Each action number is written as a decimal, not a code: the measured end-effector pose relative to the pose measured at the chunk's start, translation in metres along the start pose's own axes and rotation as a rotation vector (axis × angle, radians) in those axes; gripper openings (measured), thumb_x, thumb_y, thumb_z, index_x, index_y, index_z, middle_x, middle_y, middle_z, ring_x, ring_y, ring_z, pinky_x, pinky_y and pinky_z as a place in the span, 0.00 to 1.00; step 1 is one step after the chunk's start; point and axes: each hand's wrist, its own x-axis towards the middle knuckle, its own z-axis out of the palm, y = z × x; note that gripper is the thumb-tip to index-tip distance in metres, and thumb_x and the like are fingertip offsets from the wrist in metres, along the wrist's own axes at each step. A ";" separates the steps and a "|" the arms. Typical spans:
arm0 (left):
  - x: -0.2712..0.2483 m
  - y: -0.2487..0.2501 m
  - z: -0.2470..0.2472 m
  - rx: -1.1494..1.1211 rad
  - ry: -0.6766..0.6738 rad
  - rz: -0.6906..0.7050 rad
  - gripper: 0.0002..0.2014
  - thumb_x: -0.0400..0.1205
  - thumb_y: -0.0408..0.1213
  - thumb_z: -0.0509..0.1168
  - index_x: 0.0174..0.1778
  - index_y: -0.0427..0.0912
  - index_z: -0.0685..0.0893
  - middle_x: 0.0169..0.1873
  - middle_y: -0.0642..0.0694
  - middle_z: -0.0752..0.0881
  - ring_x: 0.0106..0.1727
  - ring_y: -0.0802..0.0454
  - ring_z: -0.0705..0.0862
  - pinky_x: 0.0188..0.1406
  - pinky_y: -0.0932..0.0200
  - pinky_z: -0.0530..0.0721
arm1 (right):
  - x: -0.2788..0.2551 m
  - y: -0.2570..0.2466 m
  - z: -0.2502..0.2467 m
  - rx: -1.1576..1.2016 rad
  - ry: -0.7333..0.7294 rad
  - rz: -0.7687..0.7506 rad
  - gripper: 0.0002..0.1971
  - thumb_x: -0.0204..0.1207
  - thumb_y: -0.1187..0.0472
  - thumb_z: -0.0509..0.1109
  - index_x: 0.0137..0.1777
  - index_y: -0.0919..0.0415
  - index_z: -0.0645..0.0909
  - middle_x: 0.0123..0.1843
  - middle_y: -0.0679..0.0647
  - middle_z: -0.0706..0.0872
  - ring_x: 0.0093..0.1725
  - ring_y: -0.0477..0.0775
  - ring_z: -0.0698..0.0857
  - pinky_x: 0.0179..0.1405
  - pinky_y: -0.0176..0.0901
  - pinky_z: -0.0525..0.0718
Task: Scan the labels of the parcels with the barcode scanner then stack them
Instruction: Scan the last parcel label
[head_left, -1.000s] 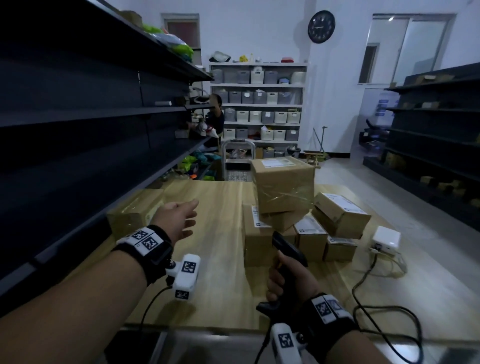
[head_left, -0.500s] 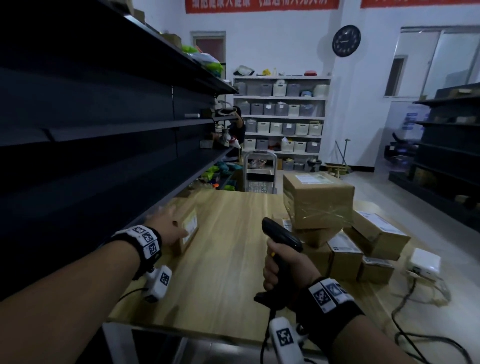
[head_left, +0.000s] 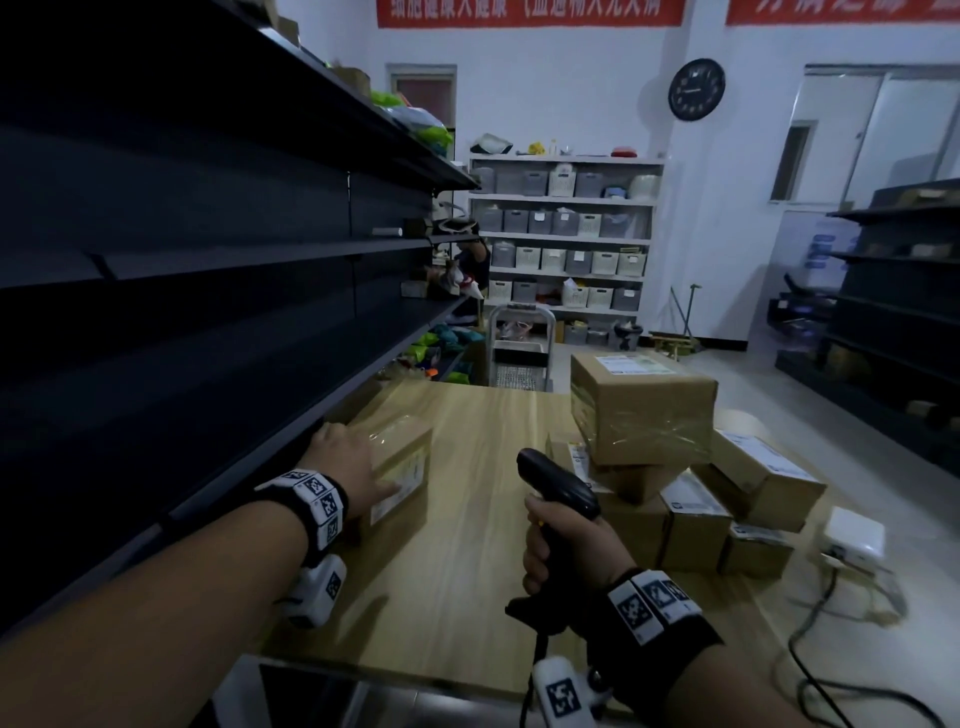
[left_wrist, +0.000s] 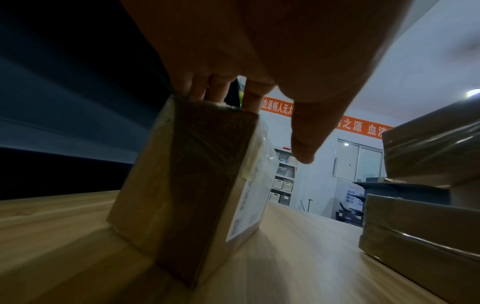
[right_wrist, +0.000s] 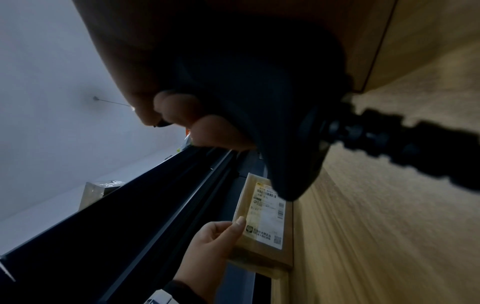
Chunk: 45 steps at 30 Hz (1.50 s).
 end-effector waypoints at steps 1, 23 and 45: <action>0.002 -0.001 0.001 -0.050 -0.004 -0.015 0.40 0.80 0.68 0.74 0.79 0.43 0.77 0.77 0.38 0.81 0.79 0.37 0.79 0.78 0.45 0.80 | 0.000 -0.001 -0.001 0.003 -0.001 -0.002 0.20 0.61 0.54 0.90 0.40 0.61 0.81 0.29 0.59 0.73 0.25 0.59 0.74 0.29 0.50 0.75; -0.029 0.006 0.024 -1.261 -0.094 -0.330 0.61 0.71 0.46 0.89 0.93 0.54 0.54 0.81 0.34 0.78 0.74 0.28 0.83 0.76 0.27 0.82 | -0.007 0.002 0.012 -0.086 0.002 0.036 0.15 0.73 0.58 0.86 0.45 0.64 0.82 0.30 0.63 0.74 0.26 0.60 0.75 0.29 0.51 0.78; -0.069 0.002 0.090 -1.643 0.003 -0.263 0.42 0.76 0.41 0.86 0.79 0.68 0.69 0.59 0.49 0.90 0.56 0.41 0.91 0.45 0.46 0.88 | 0.023 -0.021 0.073 -0.338 0.163 0.068 0.13 0.79 0.59 0.81 0.41 0.64 0.79 0.27 0.60 0.74 0.22 0.57 0.73 0.28 0.46 0.72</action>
